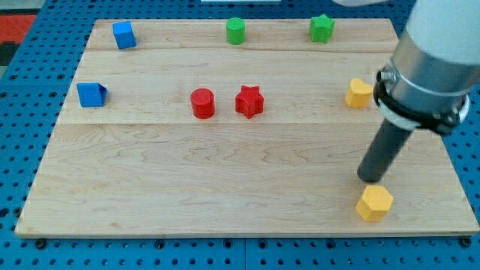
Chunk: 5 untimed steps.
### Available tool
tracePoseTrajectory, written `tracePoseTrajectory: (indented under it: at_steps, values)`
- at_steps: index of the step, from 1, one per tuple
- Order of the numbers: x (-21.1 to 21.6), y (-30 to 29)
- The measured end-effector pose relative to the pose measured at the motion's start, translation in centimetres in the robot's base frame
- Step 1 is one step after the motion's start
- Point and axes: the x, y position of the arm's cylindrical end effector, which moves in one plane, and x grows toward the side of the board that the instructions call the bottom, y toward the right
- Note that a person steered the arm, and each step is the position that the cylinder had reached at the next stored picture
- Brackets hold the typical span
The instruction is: Point your arm at red star
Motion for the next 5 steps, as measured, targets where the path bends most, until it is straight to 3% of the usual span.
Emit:
tracePoseTrajectory:
  at_steps: [1,3,5]
  values:
    - [-7.7,-1.9]
    - [-16.8,-10.4]
    - [-8.4,-11.9]
